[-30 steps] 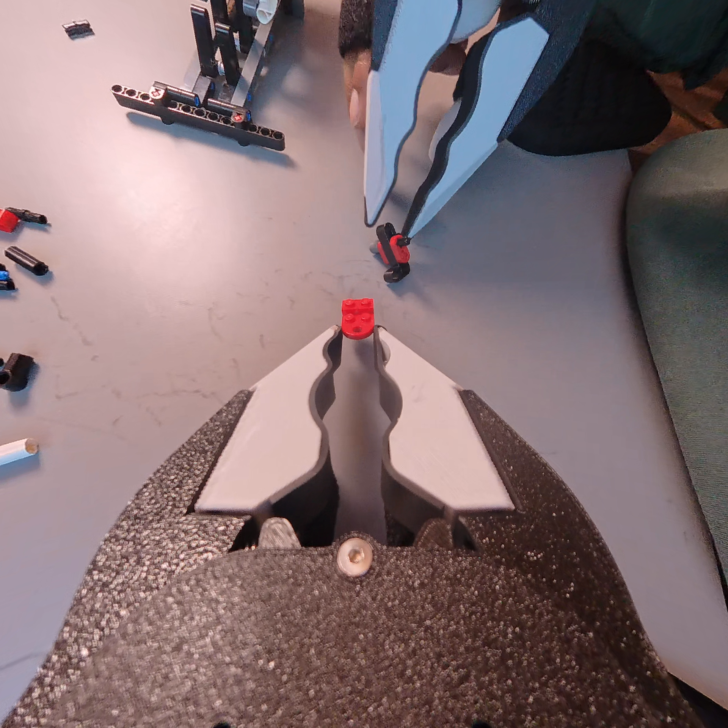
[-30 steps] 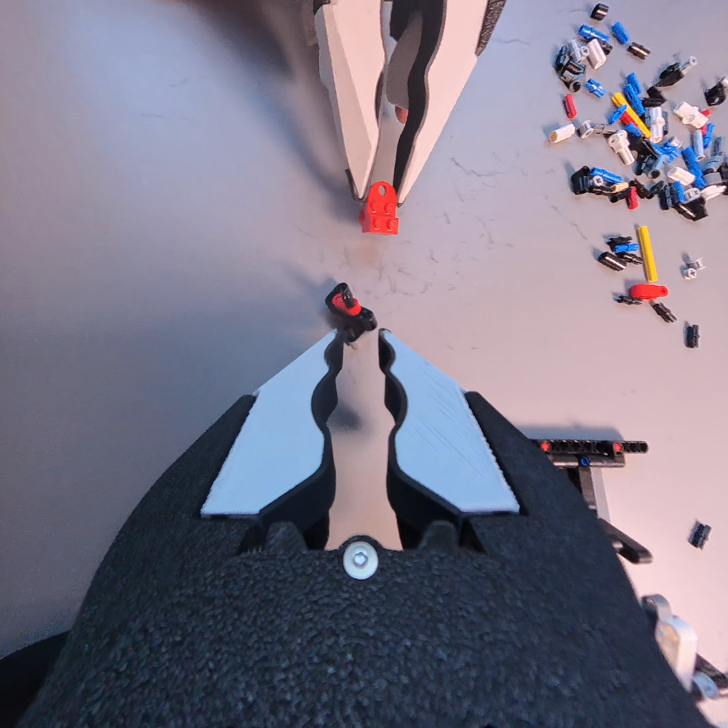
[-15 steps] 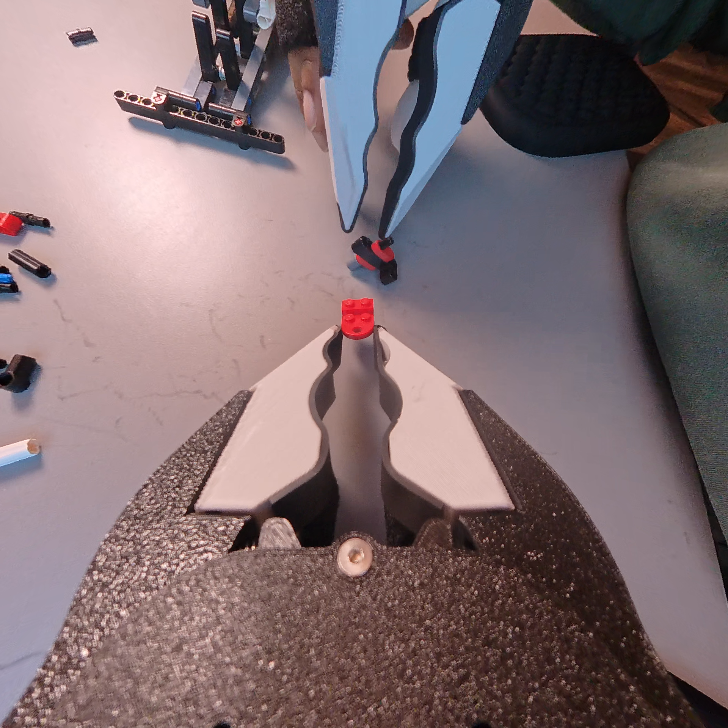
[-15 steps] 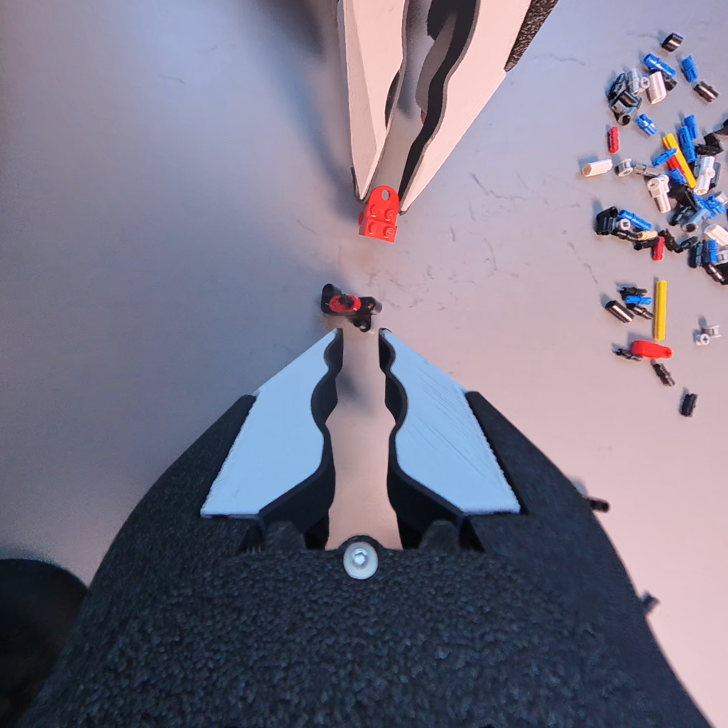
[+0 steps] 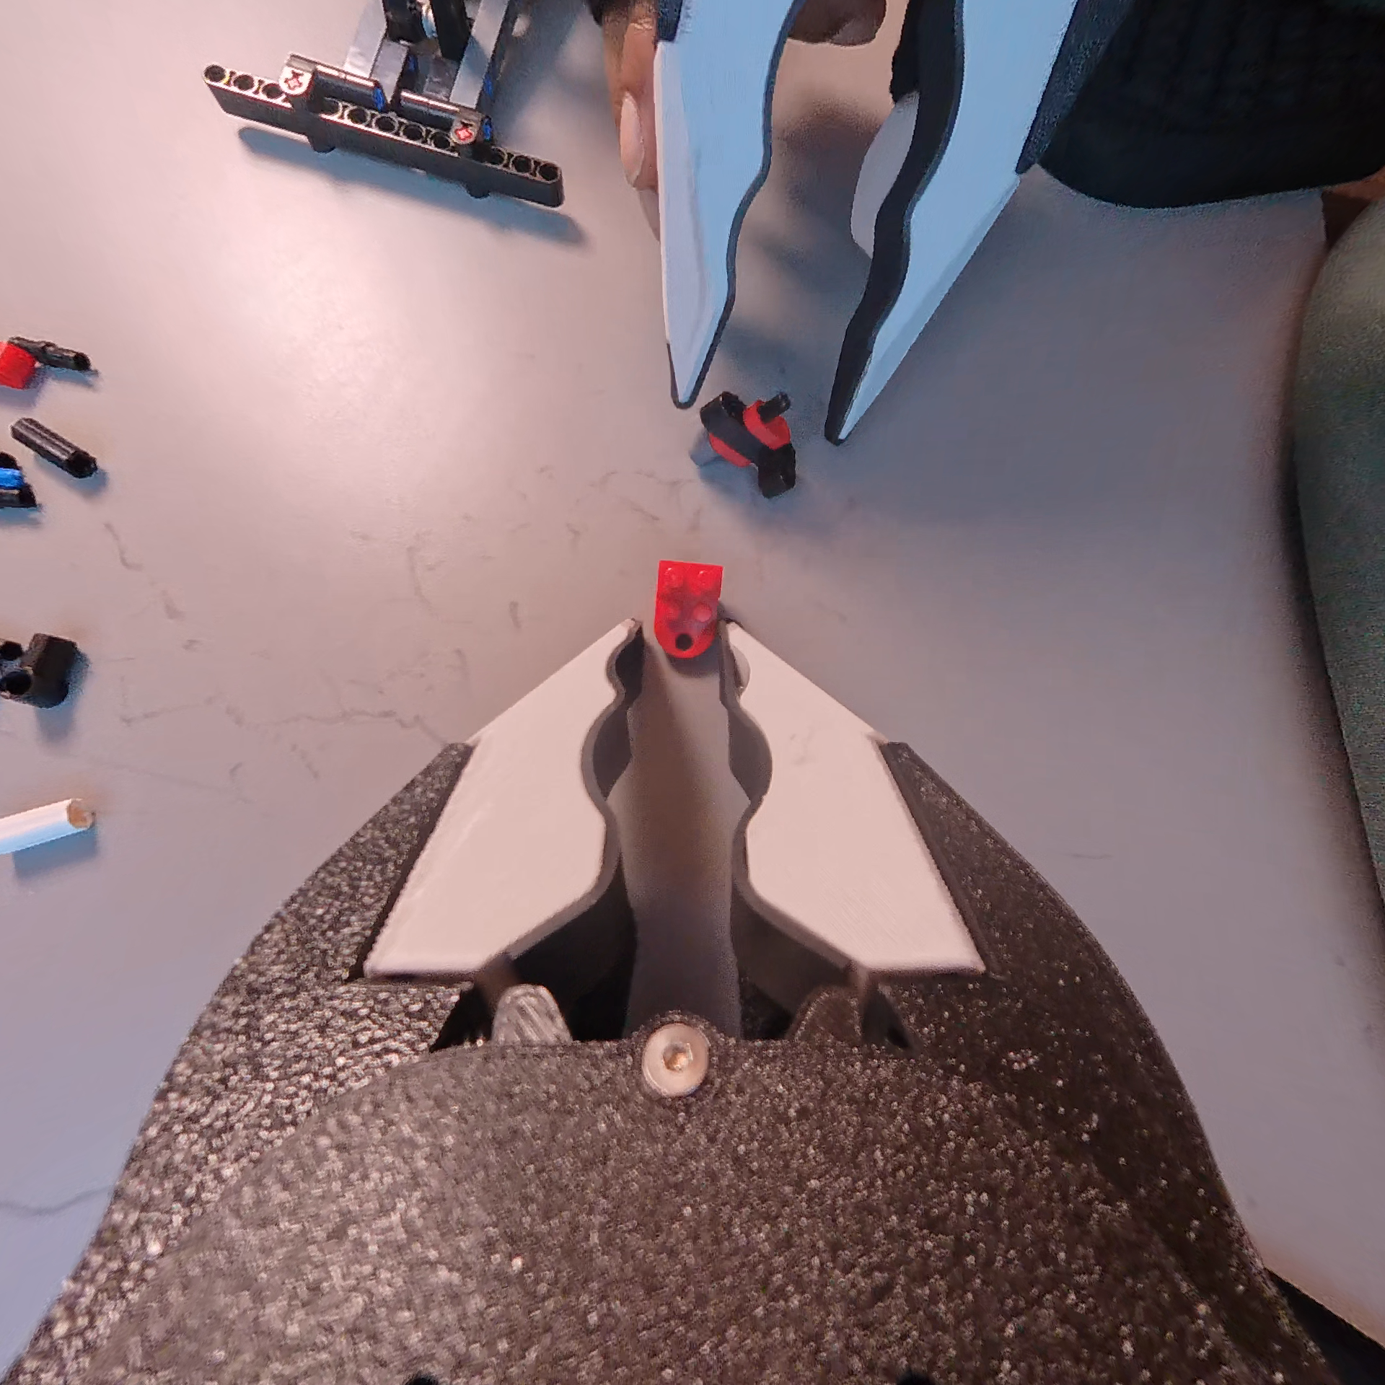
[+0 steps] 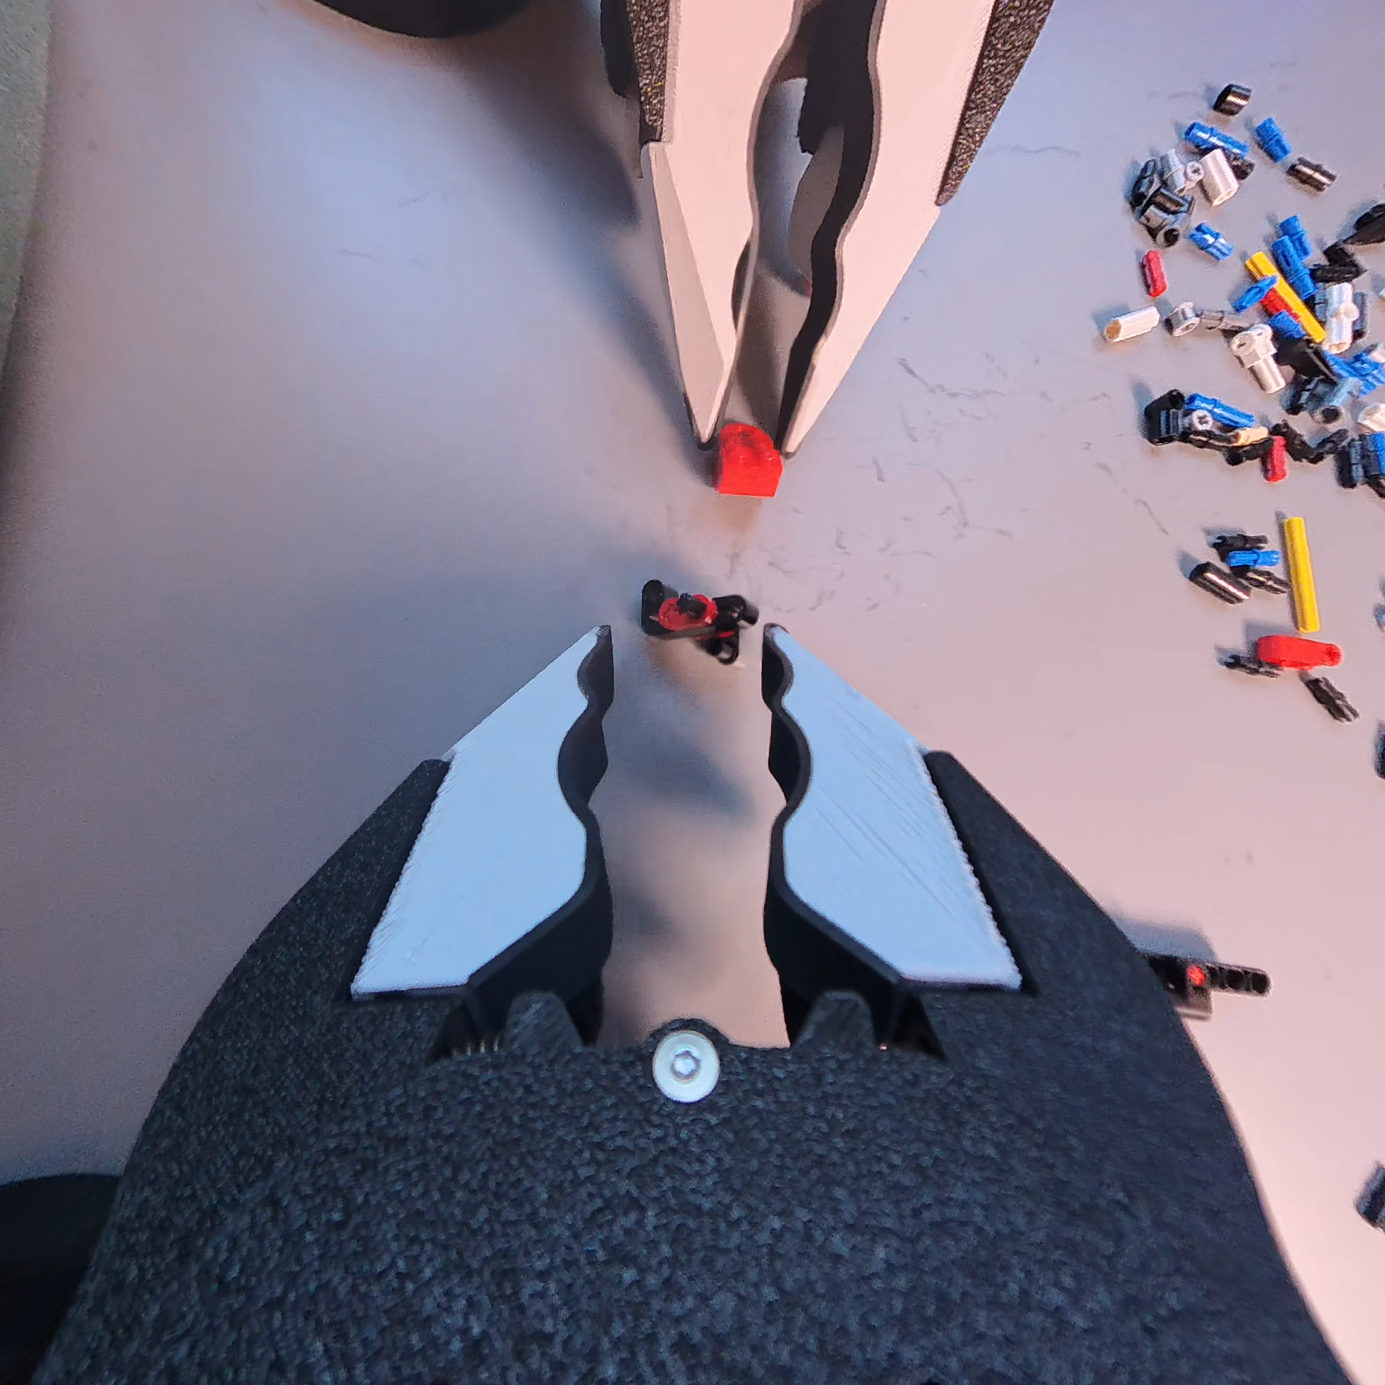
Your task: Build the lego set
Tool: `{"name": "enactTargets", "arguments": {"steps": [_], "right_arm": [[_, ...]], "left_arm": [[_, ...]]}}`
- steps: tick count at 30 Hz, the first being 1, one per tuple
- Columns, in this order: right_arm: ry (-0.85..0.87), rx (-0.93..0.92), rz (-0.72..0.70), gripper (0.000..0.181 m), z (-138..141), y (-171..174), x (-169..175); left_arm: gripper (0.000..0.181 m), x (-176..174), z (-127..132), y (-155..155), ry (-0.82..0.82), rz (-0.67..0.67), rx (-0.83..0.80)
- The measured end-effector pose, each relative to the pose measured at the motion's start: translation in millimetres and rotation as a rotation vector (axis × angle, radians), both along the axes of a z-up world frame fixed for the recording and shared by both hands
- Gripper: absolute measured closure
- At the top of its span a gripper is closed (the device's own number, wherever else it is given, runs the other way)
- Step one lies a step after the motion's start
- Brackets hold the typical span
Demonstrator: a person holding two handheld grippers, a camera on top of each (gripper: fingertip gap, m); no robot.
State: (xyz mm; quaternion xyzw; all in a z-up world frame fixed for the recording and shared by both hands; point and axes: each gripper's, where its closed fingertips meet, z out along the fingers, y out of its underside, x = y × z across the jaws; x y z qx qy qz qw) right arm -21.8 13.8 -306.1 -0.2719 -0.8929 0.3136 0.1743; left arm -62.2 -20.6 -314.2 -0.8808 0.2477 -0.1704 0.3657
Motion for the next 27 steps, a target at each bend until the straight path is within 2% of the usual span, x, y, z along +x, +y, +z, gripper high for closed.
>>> {"name": "enactTargets", "arguments": {"steps": [2,5,9,15,19,21,23,27], "right_arm": [[-0.018,-0.018,-0.002,0.143,-3,-3,-1],[-0.028,-0.040,-0.003,0.154,-6,-5,-1],[0.005,-0.121,-0.040,0.155,5,-5,-2],[0.241,-0.465,-0.252,0.155,69,7,-31],[0.401,-0.643,-0.332,0.154,107,6,-43],[0.471,-0.642,-0.363,0.154,114,6,-47],[0.542,-0.580,-0.386,0.154,117,5,-50],[0.666,-0.374,-0.403,0.154,114,1,-56]], "left_arm": [[0.157,-1,0,0,-0.001,0.001,-0.002],[0.151,-4,2,0,-0.002,0.008,0.016],[0.150,-13,22,5,-0.091,0.054,0.087],[0.153,-4,74,14,-0.322,0.071,0.292],[0.157,2,105,19,-0.600,0.116,0.340],[0.161,0,123,20,-0.763,0.138,0.366],[0.163,-3,131,23,-0.866,0.179,0.363],[0.168,-4,131,28,-0.920,0.226,0.348]]}}
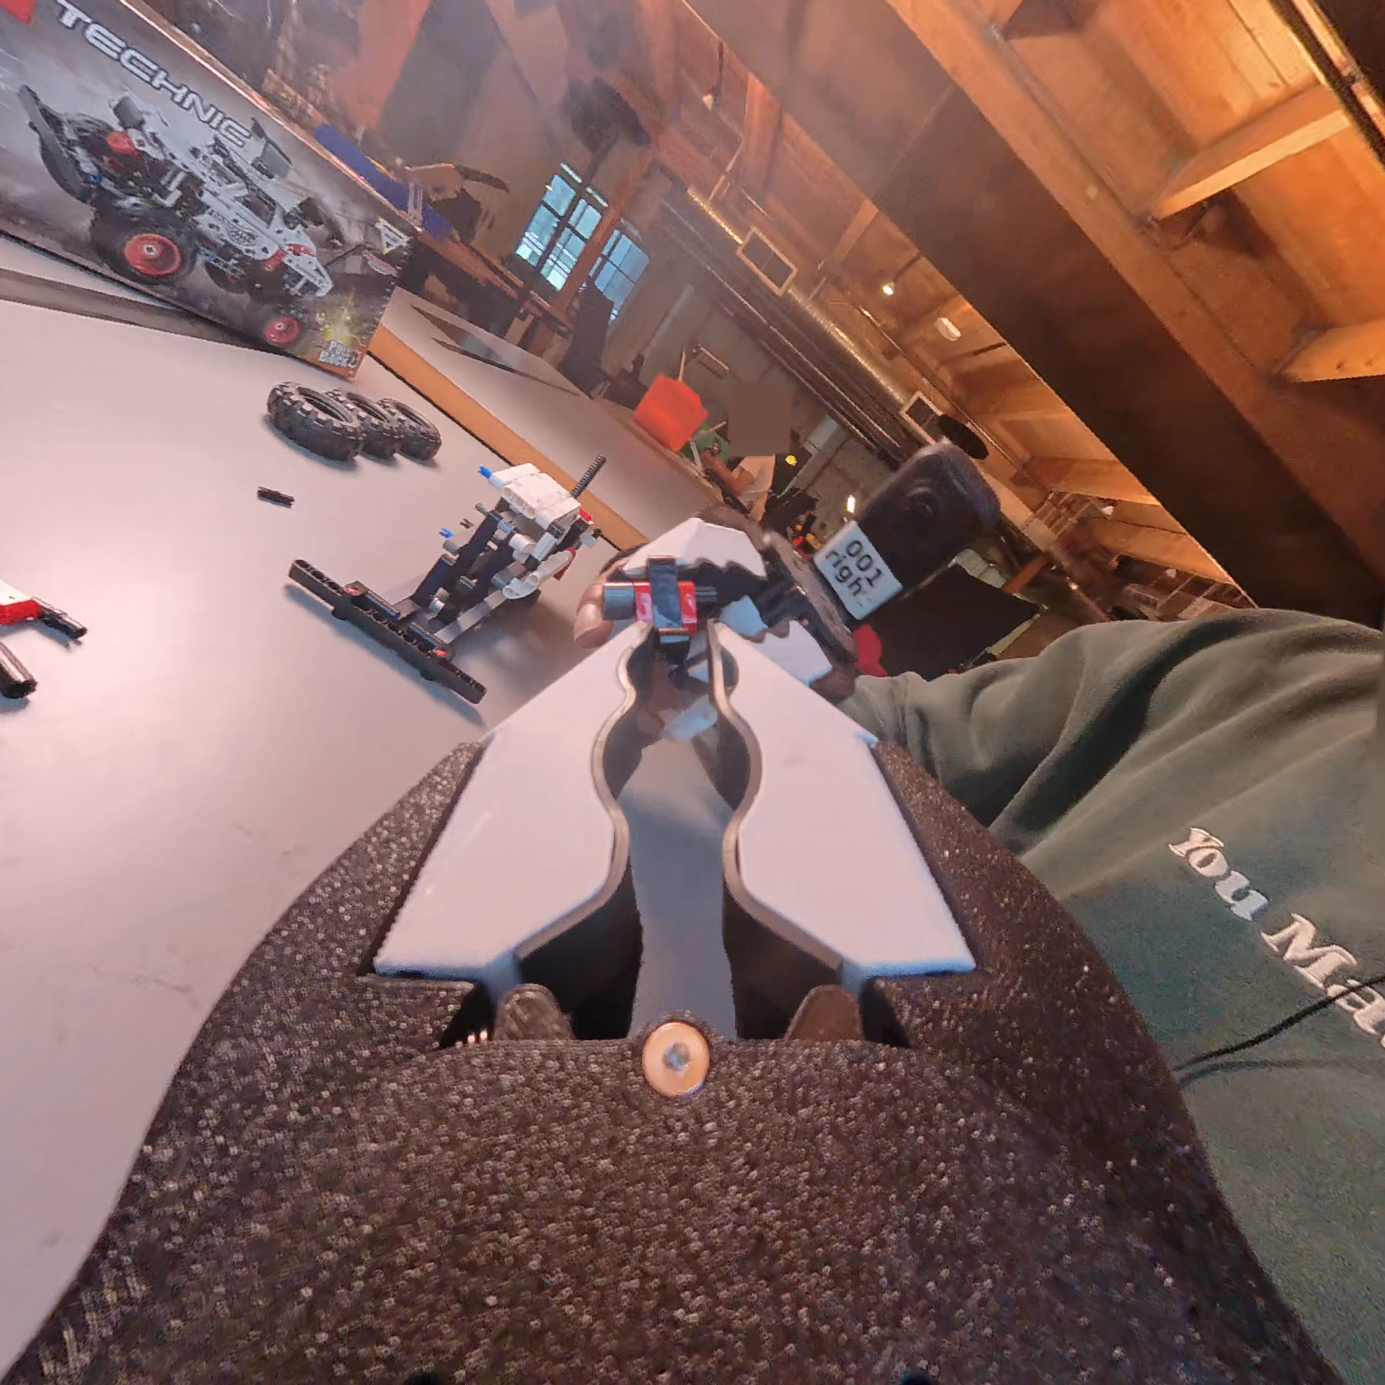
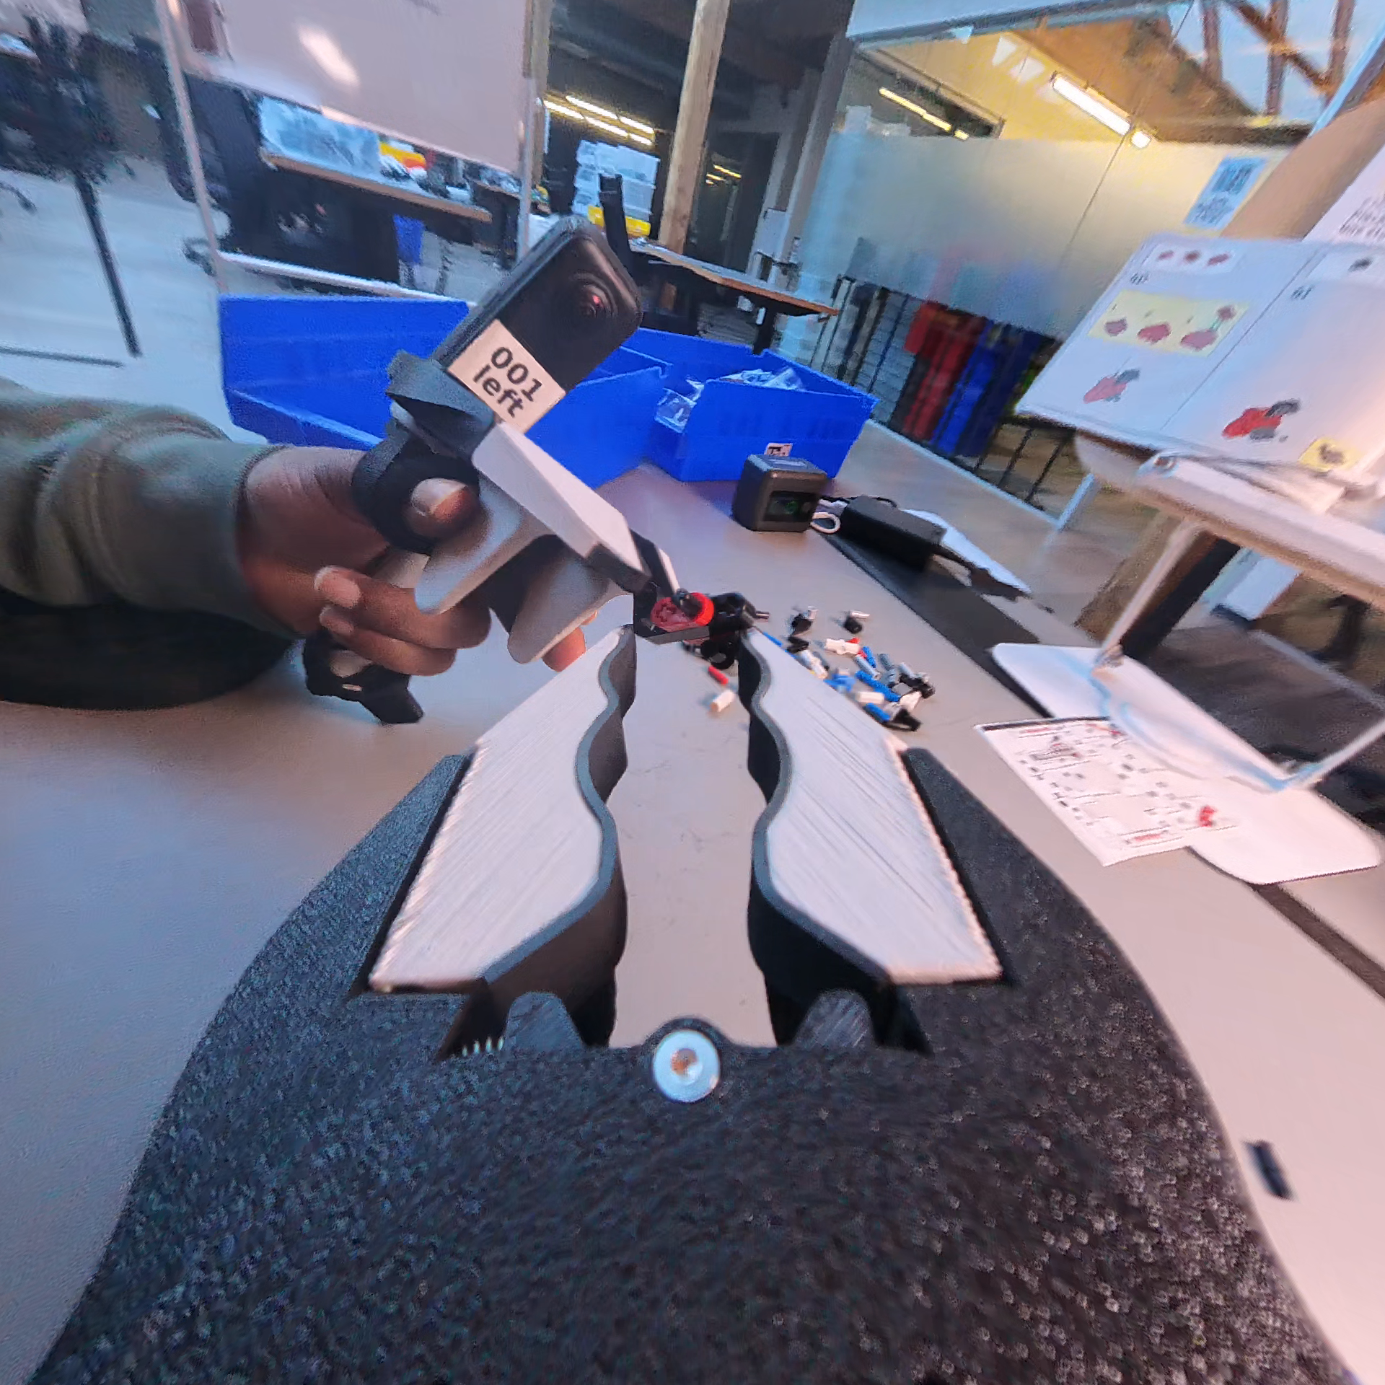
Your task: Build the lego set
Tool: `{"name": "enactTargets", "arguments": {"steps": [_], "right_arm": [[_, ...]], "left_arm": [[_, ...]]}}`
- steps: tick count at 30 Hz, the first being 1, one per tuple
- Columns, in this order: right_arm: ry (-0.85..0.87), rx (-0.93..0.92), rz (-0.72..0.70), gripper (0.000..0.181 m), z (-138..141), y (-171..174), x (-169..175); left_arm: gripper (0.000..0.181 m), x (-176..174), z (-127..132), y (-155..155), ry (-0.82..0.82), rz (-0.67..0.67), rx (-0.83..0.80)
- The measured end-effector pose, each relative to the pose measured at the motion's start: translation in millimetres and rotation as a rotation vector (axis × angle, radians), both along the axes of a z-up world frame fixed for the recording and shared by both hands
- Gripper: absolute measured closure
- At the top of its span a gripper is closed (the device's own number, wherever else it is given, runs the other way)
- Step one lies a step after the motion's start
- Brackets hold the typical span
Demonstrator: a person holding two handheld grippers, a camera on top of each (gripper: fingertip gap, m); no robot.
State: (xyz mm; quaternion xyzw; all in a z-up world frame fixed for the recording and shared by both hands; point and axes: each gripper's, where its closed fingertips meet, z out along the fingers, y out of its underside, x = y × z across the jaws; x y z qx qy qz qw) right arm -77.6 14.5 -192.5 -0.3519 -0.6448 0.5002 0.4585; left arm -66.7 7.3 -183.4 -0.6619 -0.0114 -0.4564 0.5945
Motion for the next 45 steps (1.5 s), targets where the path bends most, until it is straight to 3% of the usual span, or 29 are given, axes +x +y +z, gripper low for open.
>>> {"name": "enactTargets", "arguments": {"steps": [7,13,18,22,27,32,34,41,45], "right_arm": [[-0.011,0.173,-0.030,0.160,-14,-1,-1],[-0.142,0.465,0.134,0.161,-52,-4,14],[-0.153,0.546,0.178,0.149,-59,-11,18],[-0.126,0.677,0.147,0.164,-69,-10,15],[-0.073,0.534,0.018,0.165,-50,-1,4],[-0.080,0.113,-0.117,0.165,-24,12,-8],[-0.092,0.034,-0.135,0.165,-22,13,-10],[-0.062,0.092,-0.163,0.165,-20,6,-9],[-0.051,0.167,-0.072,0.164,-23,-9,-4]], "left_arm": [[0.174,-5,-14,0,0.139,0.010,-0.069],[0.174,-16,-60,-11,0.361,-0.094,-0.270],[0.173,2,-77,-15,0.379,-0.232,-0.366],[0.173,12,-72,-14,0.314,-0.269,-0.367],[0.169,-4,-47,-5,0.132,-0.180,-0.269],[0.160,-20,-25,2,0.026,-0.058,-0.152],[0.161,-19,-15,4,-0.030,-0.044,-0.116],[0.172,-18,-13,10,-0.038,0.000,-0.110],[0.173,-21,-9,7,-0.071,-0.020,-0.106]]}}
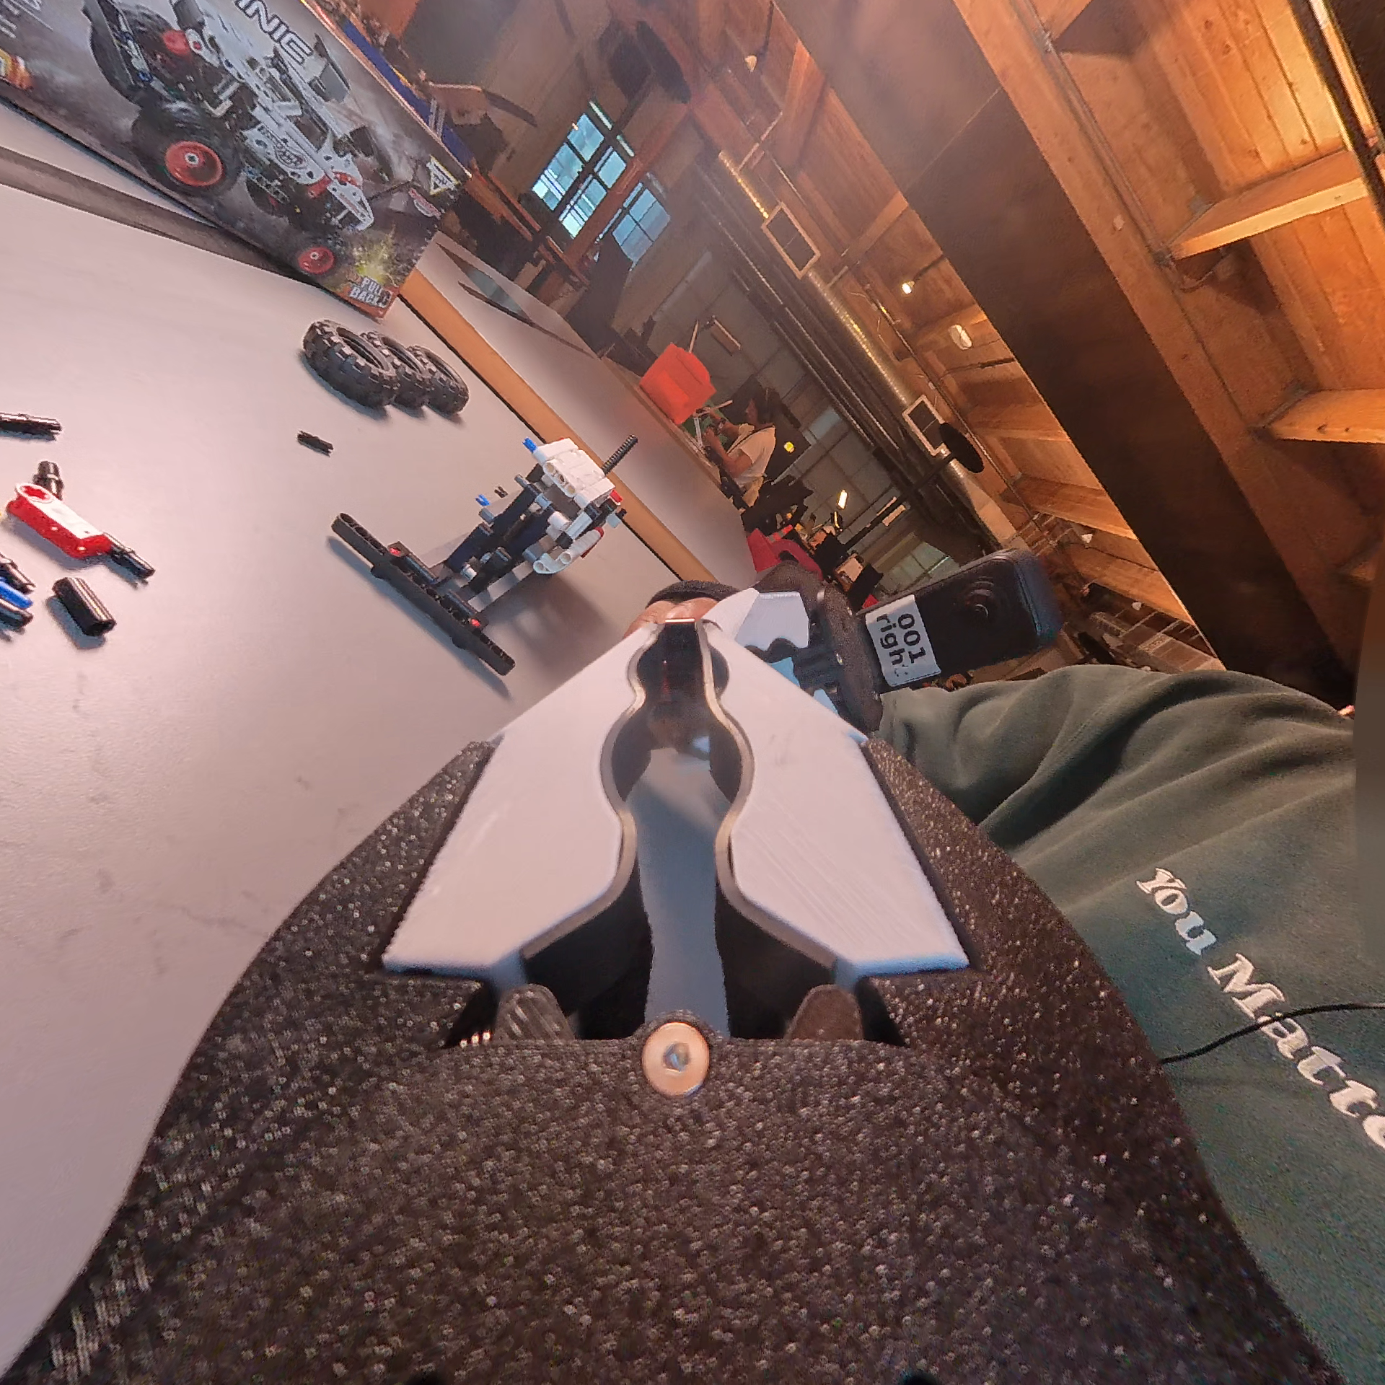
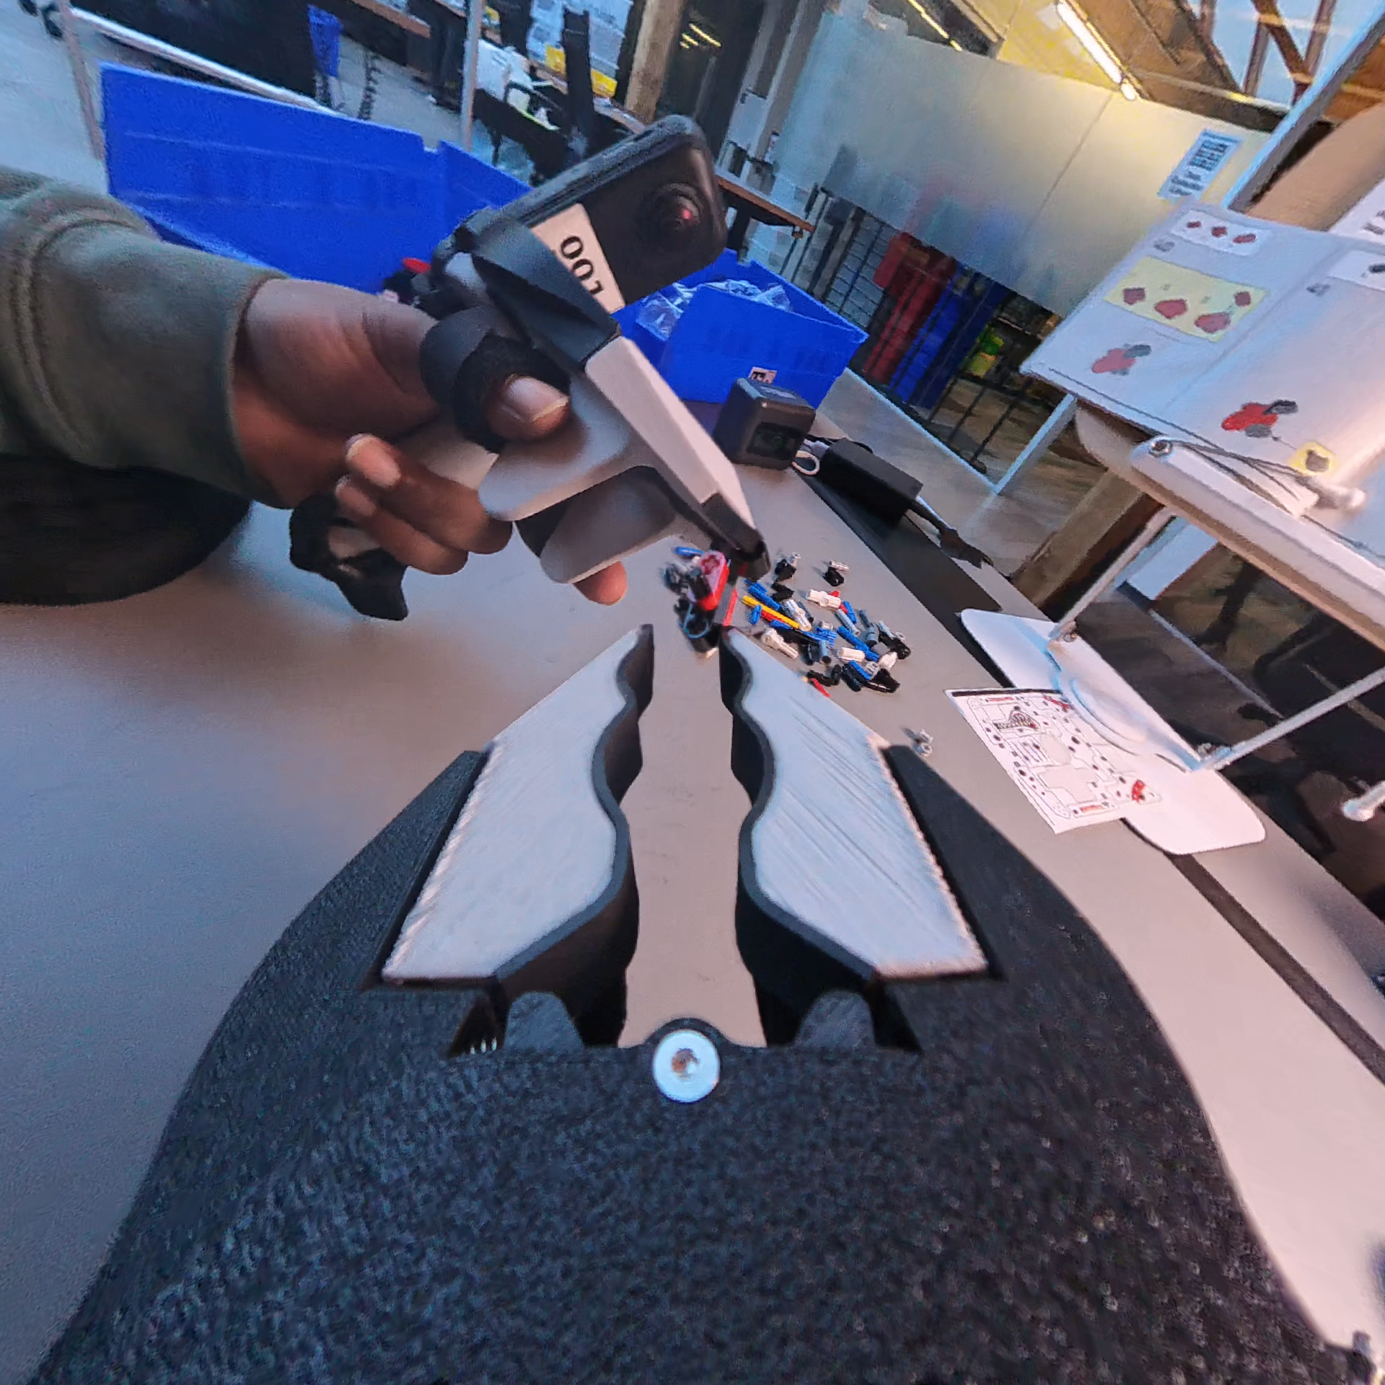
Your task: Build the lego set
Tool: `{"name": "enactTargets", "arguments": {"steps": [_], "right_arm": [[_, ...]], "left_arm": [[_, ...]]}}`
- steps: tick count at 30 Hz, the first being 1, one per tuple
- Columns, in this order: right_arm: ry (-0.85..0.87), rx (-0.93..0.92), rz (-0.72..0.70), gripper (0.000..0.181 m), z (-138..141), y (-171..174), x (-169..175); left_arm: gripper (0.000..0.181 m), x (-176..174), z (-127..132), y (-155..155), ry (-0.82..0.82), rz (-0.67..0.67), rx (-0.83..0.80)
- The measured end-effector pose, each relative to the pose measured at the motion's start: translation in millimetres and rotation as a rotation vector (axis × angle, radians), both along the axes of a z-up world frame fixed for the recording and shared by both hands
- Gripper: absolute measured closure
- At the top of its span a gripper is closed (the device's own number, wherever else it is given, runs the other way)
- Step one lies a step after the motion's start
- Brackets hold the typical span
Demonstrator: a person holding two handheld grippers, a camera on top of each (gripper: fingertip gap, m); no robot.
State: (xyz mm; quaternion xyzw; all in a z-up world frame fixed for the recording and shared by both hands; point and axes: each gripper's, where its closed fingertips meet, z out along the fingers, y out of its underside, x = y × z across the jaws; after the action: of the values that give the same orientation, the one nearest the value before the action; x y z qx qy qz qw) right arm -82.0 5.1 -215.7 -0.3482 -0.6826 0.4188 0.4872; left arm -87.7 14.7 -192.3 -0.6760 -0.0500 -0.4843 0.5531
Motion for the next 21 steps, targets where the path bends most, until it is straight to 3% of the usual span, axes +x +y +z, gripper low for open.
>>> {"name": "enactTargets", "arguments": {"steps": [6,9,14,21], "right_arm": [[-0.049,0.098,0.191,0.162,-5,-9,15],[-0.063,0.137,0.276,0.145,-5,-10,24],[-0.069,0.406,0.288,0.129,-26,-9,27],[-0.059,0.434,0.314,0.144,-36,-15,28]], "left_arm": [[0.173,11,-11,-8,0.028,-0.103,-0.064],[0.173,21,-21,-10,0.052,-0.166,-0.123],[0.173,38,-37,-12,0.040,-0.256,-0.215],[0.173,48,-42,-13,0.024,-0.300,-0.249]]}}
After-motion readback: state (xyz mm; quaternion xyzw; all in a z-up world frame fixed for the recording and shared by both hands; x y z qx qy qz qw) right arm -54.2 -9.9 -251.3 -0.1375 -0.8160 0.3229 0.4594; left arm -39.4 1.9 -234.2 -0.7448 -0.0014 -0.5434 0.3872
